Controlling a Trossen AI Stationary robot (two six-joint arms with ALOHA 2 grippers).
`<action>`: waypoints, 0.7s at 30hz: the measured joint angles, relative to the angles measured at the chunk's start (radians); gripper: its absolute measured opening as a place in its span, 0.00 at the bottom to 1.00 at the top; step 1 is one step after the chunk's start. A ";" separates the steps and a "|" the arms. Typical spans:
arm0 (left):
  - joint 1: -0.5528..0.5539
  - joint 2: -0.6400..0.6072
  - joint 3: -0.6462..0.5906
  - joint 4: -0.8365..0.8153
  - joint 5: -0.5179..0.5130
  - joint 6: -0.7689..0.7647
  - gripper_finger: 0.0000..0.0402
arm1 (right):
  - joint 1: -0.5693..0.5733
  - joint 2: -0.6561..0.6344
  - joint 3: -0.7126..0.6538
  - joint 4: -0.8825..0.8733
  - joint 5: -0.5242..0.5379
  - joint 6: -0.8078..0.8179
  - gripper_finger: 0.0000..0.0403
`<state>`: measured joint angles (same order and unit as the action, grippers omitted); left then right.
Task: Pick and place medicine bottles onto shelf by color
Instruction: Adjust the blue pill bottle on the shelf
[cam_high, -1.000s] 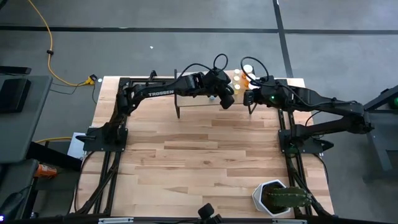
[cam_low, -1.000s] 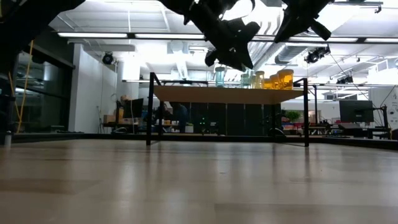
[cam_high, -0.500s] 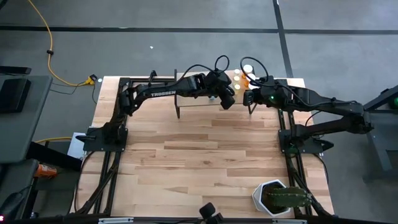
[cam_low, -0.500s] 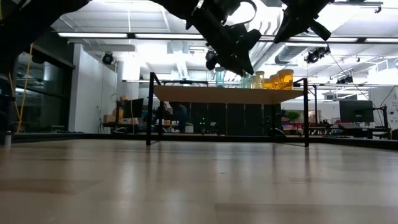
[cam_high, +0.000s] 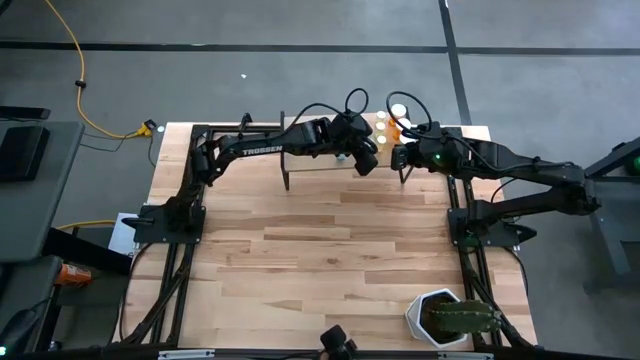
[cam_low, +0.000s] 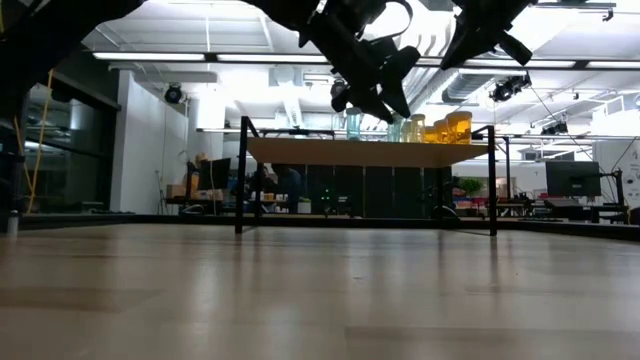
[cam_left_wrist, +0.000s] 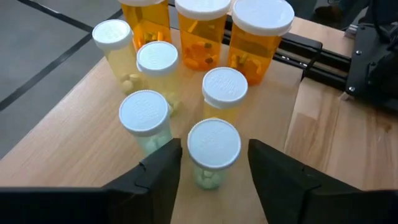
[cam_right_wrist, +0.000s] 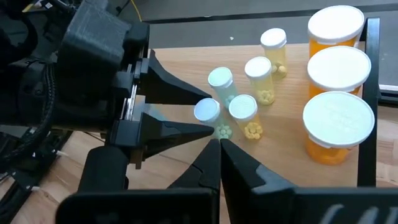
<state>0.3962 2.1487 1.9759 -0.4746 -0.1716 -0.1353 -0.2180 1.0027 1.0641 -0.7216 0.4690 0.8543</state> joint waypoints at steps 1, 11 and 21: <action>0.000 0.000 0.000 -0.001 0.001 0.007 0.45 | 0.000 0.000 0.000 0.000 0.000 0.000 0.00; 0.009 -0.046 0.000 -0.045 0.005 0.034 0.53 | 0.000 0.000 0.000 0.000 0.000 -0.003 0.00; 0.010 -0.185 0.000 -0.082 0.010 0.139 0.53 | 0.000 0.000 0.000 0.001 -0.001 -0.003 0.00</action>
<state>0.4064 1.9633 1.9762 -0.5570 -0.1613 0.0038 -0.2180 1.0027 1.0641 -0.7208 0.4682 0.8513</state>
